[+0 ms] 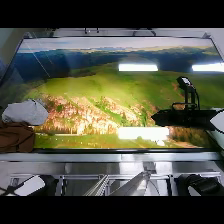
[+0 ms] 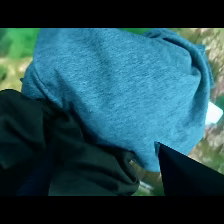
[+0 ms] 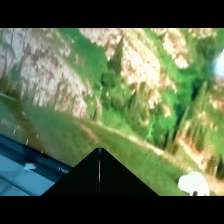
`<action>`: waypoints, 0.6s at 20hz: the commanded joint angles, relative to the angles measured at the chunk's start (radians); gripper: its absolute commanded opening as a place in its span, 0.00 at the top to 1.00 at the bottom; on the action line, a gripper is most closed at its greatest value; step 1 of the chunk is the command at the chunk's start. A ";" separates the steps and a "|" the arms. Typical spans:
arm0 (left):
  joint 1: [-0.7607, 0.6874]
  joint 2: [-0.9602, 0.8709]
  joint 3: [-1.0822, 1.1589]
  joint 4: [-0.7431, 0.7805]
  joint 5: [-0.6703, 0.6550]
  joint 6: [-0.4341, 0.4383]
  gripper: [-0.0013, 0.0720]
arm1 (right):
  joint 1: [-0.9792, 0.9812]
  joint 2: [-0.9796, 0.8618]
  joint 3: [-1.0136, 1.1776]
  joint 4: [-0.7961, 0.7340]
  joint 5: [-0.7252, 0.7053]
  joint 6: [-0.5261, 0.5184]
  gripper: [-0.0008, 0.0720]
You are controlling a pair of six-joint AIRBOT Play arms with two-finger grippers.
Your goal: Fold the shirts.
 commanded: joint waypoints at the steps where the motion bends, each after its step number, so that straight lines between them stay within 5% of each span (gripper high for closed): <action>1: -0.019 -0.260 0.126 -0.023 -0.097 0.018 0.00 | 0.001 0.001 0.000 0.000 0.000 0.000 0.96; 6: -0.103 -0.399 0.156 -0.022 -0.110 0.037 0.01 | 0.001 0.001 0.000 0.000 0.000 0.000 0.96; 7: -0.121 -0.412 0.156 -0.023 -0.116 0.036 0.13 | 0.001 0.001 0.000 0.000 0.000 0.000 0.96; 9: -0.168 -0.412 0.159 -0.056 -0.116 0.048 0.98 | 0.001 0.001 0.000 0.001 0.000 0.000 0.96; 12: -0.260 -0.359 0.224 -0.317 -0.160 0.137 0.97 | 0.001 0.001 0.000 0.000 0.000 0.000 0.96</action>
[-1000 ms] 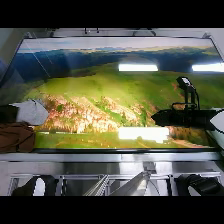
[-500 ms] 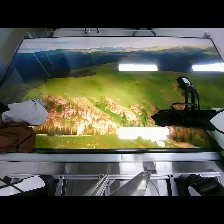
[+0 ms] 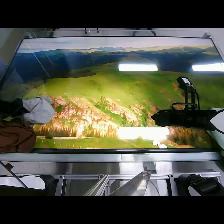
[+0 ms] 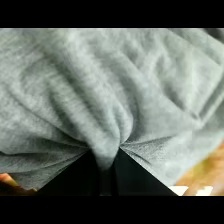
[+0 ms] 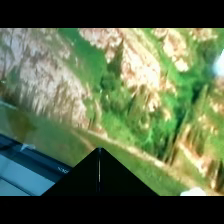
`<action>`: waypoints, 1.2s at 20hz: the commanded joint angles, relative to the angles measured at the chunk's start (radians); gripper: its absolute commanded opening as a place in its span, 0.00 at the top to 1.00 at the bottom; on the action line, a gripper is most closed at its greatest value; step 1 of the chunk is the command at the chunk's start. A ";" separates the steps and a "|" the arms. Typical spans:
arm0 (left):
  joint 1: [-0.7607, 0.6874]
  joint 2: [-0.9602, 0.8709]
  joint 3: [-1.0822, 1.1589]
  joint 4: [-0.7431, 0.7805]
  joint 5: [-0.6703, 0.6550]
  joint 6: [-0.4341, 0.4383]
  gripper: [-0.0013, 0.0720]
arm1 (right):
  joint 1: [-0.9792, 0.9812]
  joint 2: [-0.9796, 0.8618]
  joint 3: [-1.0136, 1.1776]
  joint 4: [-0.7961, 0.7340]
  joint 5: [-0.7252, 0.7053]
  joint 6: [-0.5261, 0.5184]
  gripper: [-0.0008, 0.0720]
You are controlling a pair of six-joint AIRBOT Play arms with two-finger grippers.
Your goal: Fold the shirts.
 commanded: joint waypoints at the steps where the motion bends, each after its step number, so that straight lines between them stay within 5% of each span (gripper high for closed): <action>1: -0.114 0.053 0.081 -0.312 -0.075 0.090 0.97 | 0.001 0.001 0.000 0.000 0.000 0.000 0.96; 4: -0.275 0.168 0.161 -0.526 -0.153 0.113 0.96 | 0.001 0.001 0.000 0.000 0.000 0.000 0.96; 9: -0.599 0.307 0.063 -0.528 -0.156 0.113 0.95 | 0.001 0.001 0.000 0.000 0.000 0.000 0.96; 14: -0.871 0.305 -0.198 -0.528 0.062 0.121 0.95 | 0.001 0.001 0.000 0.000 -0.001 0.000 0.96; 17: -0.963 0.254 -0.296 -0.529 0.177 0.121 0.95 | 0.001 0.001 0.000 0.000 -0.003 0.000 0.96; 22: -0.996 0.199 -0.242 -0.529 0.155 0.121 0.96 | 0.001 0.001 0.000 0.001 -0.002 0.000 0.96; 23: -0.996 0.200 -0.232 -0.529 0.148 0.121 0.89 | 0.001 0.001 0.000 0.001 0.002 0.000 0.96; 24: -0.992 0.200 -0.227 -0.527 0.134 0.121 0.47 | 0.001 0.000 0.000 0.001 0.006 0.000 0.96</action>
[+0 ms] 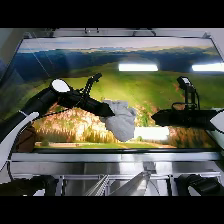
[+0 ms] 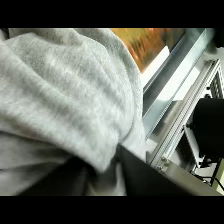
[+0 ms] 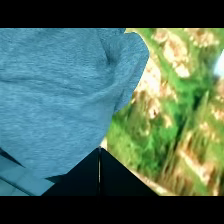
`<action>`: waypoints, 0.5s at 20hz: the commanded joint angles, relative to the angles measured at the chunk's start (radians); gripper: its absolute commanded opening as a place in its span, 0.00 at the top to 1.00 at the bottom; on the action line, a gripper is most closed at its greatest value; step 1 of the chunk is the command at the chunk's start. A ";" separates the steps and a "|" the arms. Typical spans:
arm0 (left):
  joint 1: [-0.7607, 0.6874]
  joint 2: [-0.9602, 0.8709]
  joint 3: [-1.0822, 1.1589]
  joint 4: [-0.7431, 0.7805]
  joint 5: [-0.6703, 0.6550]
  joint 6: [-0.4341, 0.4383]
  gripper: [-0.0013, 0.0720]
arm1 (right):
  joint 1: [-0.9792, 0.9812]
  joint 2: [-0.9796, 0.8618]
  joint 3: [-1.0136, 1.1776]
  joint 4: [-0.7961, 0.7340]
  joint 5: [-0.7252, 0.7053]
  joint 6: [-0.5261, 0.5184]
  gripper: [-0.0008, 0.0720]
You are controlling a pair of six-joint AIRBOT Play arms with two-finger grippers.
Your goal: Fold the shirts.
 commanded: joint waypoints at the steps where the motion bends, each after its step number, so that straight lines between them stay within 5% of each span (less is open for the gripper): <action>1: -0.001 -0.011 0.017 0.003 -0.029 0.001 0.07 | 0.001 -0.002 0.000 0.000 0.017 0.001 0.96; 2: 0.019 -0.011 0.016 0.006 -0.062 0.001 0.01 | 0.000 -0.003 0.000 0.000 0.028 0.000 0.95; 3: 0.047 -0.011 0.017 0.021 -0.098 0.001 0.01 | 0.000 -0.004 0.000 0.000 0.031 0.001 0.80; 4: 0.087 -0.010 0.016 0.047 -0.141 0.000 0.01 | 0.000 -0.008 0.000 0.004 0.036 0.000 0.39; 5: 0.129 -0.009 0.016 0.078 -0.173 0.000 0.02 | 0.000 -0.019 0.000 0.004 0.036 0.001 0.34; 6: 0.170 -0.009 0.008 0.105 -0.194 -0.005 0.02 | 0.000 -0.040 0.000 0.004 0.036 0.000 0.42; 10: 0.267 -0.009 -0.126 0.108 -0.103 -0.007 0.02 | 0.000 -0.211 0.000 0.050 -0.002 -0.067 0.42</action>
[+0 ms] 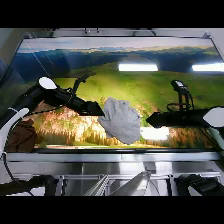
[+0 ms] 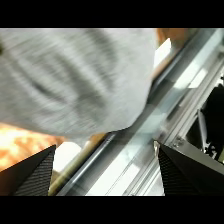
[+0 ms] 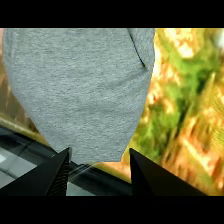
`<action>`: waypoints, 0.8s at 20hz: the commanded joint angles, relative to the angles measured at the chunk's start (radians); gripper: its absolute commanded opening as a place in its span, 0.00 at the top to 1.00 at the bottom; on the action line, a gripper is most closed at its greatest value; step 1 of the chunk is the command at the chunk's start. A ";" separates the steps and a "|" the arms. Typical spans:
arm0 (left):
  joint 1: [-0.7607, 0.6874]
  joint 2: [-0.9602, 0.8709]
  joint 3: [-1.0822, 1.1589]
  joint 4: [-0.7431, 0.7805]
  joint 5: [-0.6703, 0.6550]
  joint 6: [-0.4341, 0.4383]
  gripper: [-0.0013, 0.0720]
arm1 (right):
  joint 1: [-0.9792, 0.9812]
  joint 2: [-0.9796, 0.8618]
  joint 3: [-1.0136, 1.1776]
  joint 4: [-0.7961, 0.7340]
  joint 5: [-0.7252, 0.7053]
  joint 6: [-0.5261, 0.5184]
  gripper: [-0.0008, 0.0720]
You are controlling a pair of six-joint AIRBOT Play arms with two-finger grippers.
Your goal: Fold the shirts.
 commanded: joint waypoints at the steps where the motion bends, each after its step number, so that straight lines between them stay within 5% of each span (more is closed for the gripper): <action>1: 0.067 -0.001 -0.105 0.021 0.083 -0.003 0.02 | 0.000 -0.142 0.000 0.070 -0.061 -0.095 0.42; 5: 0.021 -0.009 -0.154 0.011 0.251 -0.002 0.02 | -0.002 -0.308 0.002 0.233 -0.154 -0.242 0.42; 9: -0.073 -0.142 -0.047 0.013 0.257 0.004 0.03 | -0.002 -0.457 0.014 0.348 -0.167 -0.356 0.42; 10: -0.091 -0.186 -0.009 0.017 0.234 0.004 0.23 | -0.002 -0.485 0.023 0.348 -0.165 -0.359 0.44; 11: -0.104 -0.222 0.029 0.025 0.204 0.008 0.68 | -0.002 -0.500 0.031 0.350 -0.159 -0.368 0.56; 12: -0.109 -0.244 0.059 0.024 0.173 0.028 0.99 | -0.002 -0.504 0.038 0.361 -0.146 -0.394 0.69; 13: -0.109 -0.252 0.085 0.018 0.148 0.031 0.98 | -0.002 -0.502 0.052 0.379 -0.118 -0.433 0.90; 16: -0.090 -0.212 0.174 0.018 0.112 0.029 0.98 | -0.019 -0.459 0.131 0.389 -0.008 -0.489 0.96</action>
